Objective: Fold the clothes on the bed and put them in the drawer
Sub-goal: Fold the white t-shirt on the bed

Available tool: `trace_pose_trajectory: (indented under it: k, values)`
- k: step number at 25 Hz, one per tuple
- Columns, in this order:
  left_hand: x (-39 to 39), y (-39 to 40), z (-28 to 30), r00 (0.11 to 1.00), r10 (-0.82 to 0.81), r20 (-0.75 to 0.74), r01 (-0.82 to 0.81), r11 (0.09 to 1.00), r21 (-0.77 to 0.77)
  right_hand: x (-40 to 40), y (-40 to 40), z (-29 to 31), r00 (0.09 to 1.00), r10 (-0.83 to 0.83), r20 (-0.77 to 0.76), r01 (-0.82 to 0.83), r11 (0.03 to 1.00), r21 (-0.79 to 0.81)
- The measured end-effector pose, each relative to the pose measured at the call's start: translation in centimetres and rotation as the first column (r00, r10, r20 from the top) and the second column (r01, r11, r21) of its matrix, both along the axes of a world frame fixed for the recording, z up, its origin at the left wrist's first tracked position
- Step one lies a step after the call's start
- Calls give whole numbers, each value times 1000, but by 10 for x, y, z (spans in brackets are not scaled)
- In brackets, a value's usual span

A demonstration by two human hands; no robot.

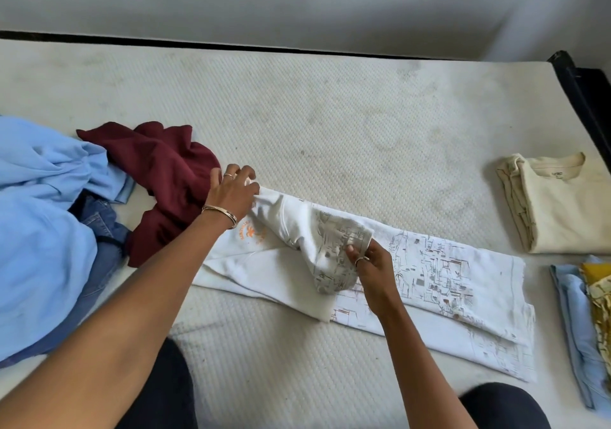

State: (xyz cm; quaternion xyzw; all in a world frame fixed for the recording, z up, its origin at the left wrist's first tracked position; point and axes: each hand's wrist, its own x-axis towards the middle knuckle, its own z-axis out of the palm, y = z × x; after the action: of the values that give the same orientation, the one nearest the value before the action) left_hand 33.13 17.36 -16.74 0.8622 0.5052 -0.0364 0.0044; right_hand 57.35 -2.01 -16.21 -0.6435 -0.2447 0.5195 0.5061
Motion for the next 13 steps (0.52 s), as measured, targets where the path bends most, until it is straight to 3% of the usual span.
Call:
trace_pose_trajectory:
  k: [2,4,6,7,8,10,13]
  values:
    - [2,7,3,988,49,147,-28,989,-145,2,0,11,987,162,-13,-161,984,82]
    - [-4,13,9,971,72,226,-8,962,-274,0,0,19,877,476,-69,-467,876,121]
    - [-16,15,15,996,5,87,18,966,-257,-8,1,21,645,764,31,-762,639,103]
    - [-20,14,19,999,-30,-35,21,973,-232,-13,1,18,547,830,109,-837,544,59]
    - [-23,11,23,986,-59,-157,25,977,-211,-18,1,10,502,845,185,-859,512,-2]
    - [-17,-1,26,938,-165,-304,120,980,-162,-27,0,2,521,815,255,-831,553,-68]
    - [1,-26,22,817,-505,-279,454,861,-231,-34,-2,-9,597,758,262,-769,634,-83]
